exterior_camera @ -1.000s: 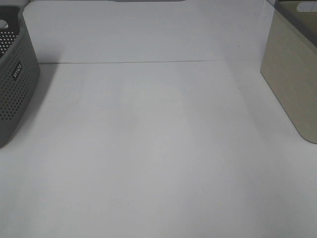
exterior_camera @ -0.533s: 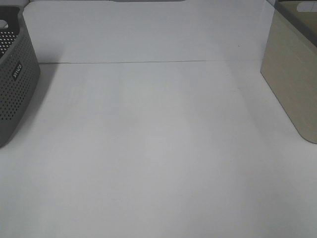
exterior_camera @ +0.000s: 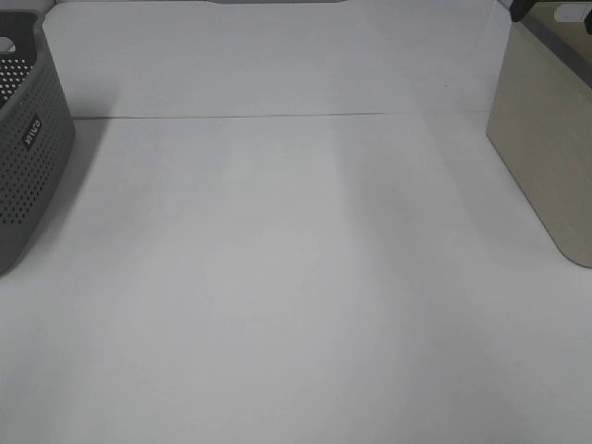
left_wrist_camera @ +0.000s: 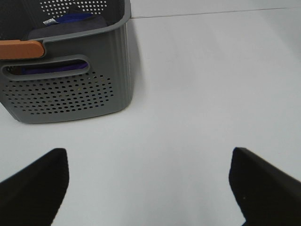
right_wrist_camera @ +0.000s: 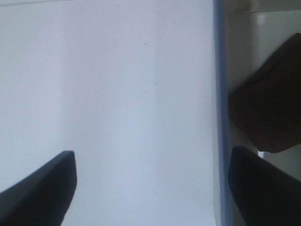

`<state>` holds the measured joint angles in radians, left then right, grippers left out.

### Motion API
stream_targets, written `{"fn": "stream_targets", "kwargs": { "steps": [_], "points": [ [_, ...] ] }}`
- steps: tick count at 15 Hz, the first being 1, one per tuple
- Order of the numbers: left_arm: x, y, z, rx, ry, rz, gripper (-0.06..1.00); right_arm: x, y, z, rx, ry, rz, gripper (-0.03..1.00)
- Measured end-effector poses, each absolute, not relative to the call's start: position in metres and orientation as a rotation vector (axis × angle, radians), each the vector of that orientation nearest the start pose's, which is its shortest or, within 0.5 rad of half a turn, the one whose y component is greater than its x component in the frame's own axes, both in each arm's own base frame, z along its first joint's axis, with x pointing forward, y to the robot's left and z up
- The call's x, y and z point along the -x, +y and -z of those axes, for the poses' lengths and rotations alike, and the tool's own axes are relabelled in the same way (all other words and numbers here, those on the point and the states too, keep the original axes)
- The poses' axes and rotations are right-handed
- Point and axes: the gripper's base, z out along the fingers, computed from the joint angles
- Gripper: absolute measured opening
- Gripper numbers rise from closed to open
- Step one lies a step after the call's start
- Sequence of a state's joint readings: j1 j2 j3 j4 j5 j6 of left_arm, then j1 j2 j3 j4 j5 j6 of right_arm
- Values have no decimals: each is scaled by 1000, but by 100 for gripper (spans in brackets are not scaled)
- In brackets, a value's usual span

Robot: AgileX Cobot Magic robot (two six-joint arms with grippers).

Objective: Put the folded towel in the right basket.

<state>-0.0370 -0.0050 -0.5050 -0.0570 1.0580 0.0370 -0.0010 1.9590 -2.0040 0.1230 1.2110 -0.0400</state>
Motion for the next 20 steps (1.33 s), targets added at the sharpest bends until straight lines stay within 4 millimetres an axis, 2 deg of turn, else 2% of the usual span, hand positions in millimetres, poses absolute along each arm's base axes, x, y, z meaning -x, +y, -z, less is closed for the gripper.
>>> {"fn": "stream_targets", "kwargs": {
  "steps": [2,3,5,12,14,17,18,19,20],
  "points": [
    [6,-4,-279,-78,2029,68,88,-423,40,-354,120,2626,-48,82],
    [6,-4,-279,-78,2029,68,88,-415,52,-362,141,2611,-50,82],
    [6,-4,-279,-78,2029,68,88,-392,64,-378,151,2591,-66,82],
    [6,-4,-279,-78,2029,68,88,-290,50,-382,146,2650,-77,82],
    [6,-4,-279,-78,2029,68,88,-250,43,-384,145,2637,-79,82],
    [6,-4,-279,-78,2029,68,88,-194,33,-375,144,2623,-80,82],
    [6,-4,-279,-78,2029,68,88,-153,26,-365,139,2596,-85,82],
    [6,-4,-279,-78,2029,68,88,-145,25,-360,136,2597,-86,82],
    [6,-4,-279,-78,2029,68,88,-124,21,-354,133,2571,-90,82]
  ]
}}
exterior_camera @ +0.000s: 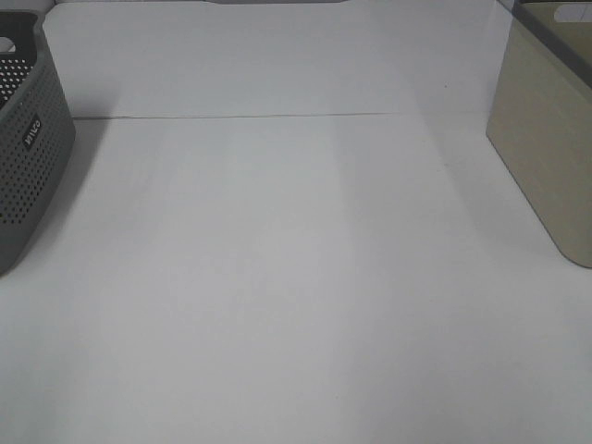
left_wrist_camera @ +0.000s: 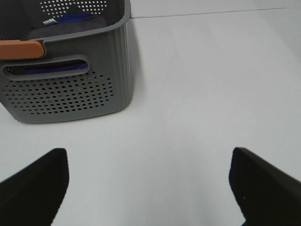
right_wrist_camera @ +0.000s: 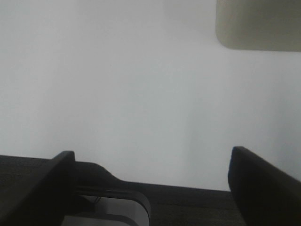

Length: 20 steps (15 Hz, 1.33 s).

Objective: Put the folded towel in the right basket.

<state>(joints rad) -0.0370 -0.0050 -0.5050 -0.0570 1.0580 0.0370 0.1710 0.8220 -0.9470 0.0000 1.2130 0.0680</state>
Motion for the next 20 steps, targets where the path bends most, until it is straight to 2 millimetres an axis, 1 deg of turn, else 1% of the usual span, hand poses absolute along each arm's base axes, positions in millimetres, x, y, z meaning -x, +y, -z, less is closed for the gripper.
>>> {"fn": "stream_targets", "kwargs": {
  "steps": [2,3,5,6,7,8,10,12,18,20],
  "points": [
    [6,-4,-279,-78,2029,68,88,-85,15,-333,130,2531,-95,82],
    [6,-4,-279,-78,2029,68,88,-69,12,-319,130,2515,-97,82],
    [6,-4,-279,-78,2029,68,88,-40,6,-295,126,2442,-97,82],
    [6,-4,-279,-78,2029,68,88,-29,4,-283,123,2392,-103,82],
    [6,-4,-279,-78,2029,68,88,-20,3,-281,126,2319,-109,82],
    [6,-4,-279,-78,2029,68,88,-12,2,-285,136,2217,-112,82],
    [6,-4,-279,-78,2029,68,88,-2,0,-282,147,2111,-113,82],
    [6,-4,-279,-78,2029,68,88,5,-1,-277,163,2052,-113,82],
    [6,-4,-279,-78,2029,68,88,7,0,-278,190,2034,-107,82],
    [6,-4,-279,-78,2029,68,88,7,0,-278,143,2036,-81,82]
  ]
}}
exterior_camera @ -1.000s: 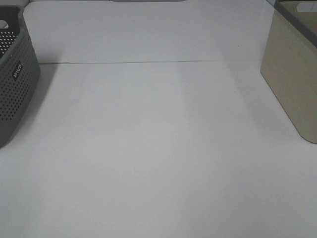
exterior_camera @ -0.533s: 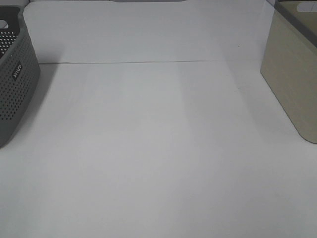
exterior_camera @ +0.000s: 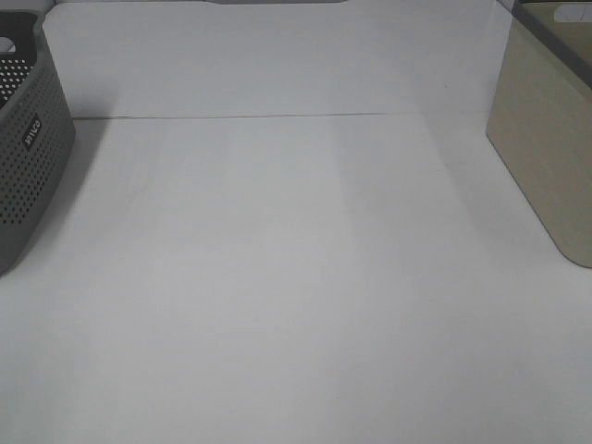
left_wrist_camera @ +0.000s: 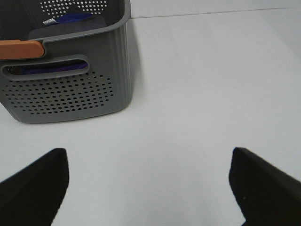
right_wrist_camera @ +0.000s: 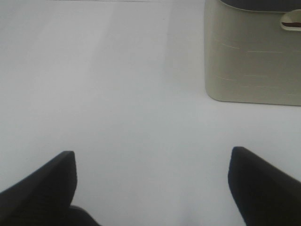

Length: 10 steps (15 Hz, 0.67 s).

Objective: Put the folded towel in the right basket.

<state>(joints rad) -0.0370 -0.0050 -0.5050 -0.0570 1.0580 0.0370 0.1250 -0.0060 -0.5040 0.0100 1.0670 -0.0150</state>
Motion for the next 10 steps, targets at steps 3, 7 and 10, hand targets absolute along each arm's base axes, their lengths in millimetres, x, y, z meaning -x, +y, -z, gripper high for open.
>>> {"fn": "stream_targets", "kwargs": {
  "steps": [3,7,10],
  "points": [
    [6,-4,-279,-78,2029,68,88,7,1,-278,-12,2041,13,82],
    [6,-4,-279,-78,2029,68,88,6,1,-278,-43,2040,33,82],
    [6,-4,-279,-78,2029,68,88,7,1,-278,6,2041,3,82]
  ]
}}
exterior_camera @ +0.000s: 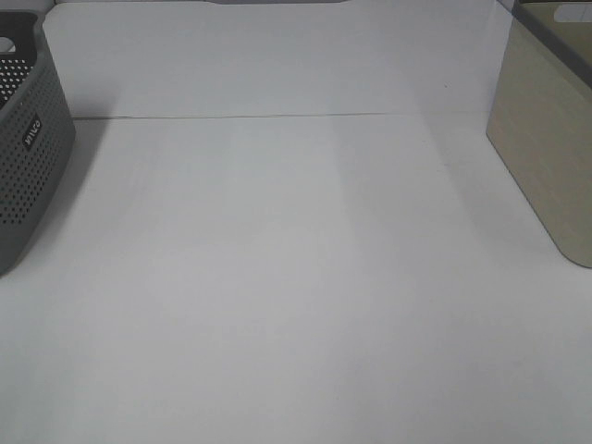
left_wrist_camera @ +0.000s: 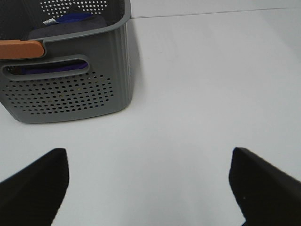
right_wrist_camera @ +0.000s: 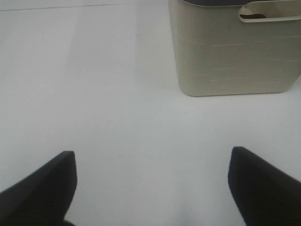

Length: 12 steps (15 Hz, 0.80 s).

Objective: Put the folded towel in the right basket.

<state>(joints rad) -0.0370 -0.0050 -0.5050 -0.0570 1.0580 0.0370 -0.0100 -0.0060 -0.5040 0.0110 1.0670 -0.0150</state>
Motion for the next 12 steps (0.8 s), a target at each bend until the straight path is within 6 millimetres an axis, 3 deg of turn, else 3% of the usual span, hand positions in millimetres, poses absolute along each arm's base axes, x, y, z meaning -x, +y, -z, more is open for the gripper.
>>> {"fn": "stream_targets", "kwargs": {
  "steps": [12],
  "points": [
    [6,-4,-279,-78,2029,68,88,7,1,-278,8,2040,-6,82]
  ]
}}
